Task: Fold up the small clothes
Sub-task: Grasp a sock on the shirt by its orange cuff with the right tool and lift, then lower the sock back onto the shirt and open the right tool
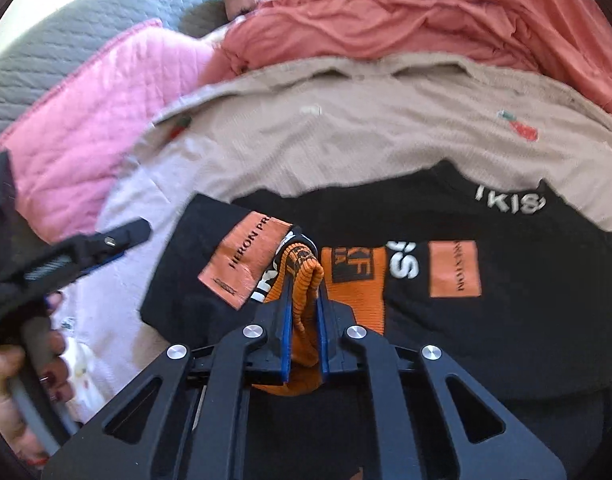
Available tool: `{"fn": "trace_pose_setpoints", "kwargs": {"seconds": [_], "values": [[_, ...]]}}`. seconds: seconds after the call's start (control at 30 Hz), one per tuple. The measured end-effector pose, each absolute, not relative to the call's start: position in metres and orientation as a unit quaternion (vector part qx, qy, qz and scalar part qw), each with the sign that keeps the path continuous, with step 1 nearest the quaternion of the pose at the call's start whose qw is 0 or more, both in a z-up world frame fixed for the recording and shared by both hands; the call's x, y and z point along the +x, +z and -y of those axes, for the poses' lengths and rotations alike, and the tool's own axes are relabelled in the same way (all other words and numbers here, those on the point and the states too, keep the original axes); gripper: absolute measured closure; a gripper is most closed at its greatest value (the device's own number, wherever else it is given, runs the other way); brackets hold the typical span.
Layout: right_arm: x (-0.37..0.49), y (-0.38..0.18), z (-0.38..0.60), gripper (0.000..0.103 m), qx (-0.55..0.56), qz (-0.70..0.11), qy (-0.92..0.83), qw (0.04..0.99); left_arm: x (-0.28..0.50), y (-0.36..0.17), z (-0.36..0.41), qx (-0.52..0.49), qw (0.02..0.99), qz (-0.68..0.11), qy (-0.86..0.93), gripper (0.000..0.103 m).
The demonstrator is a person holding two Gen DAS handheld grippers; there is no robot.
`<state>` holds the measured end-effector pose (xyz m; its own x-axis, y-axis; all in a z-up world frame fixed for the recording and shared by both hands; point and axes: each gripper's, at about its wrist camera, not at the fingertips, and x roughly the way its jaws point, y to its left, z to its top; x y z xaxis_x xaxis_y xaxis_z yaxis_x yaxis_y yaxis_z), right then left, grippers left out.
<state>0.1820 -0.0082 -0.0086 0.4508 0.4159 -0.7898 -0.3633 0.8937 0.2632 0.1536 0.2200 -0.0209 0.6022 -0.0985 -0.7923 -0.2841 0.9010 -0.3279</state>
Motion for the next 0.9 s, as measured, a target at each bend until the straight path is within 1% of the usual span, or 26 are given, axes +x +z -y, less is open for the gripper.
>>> {"fn": "trace_pose_setpoints", "kwargs": {"seconds": [0.2,0.37,0.63,0.9], "values": [[0.178,0.042,0.055,0.095,0.026,-0.423,0.218,0.879,0.151,-0.011,-0.219,-0.213,0.880,-0.421,0.045,0.039],[0.183,0.065,0.103,0.095,-0.015,-0.402,0.161,0.901,0.153,-0.005,-0.203,-0.191,0.892,-0.409,0.026,0.039],[0.197,0.049,0.171,0.096,-0.046,-0.411,0.072,0.908,0.161,-0.014,-0.155,-0.158,0.896,-0.415,-0.032,0.039],[0.201,0.019,0.193,0.096,-0.054,-0.435,0.048,0.898,0.167,-0.034,-0.089,-0.074,0.910,-0.401,-0.071,0.039]]}}
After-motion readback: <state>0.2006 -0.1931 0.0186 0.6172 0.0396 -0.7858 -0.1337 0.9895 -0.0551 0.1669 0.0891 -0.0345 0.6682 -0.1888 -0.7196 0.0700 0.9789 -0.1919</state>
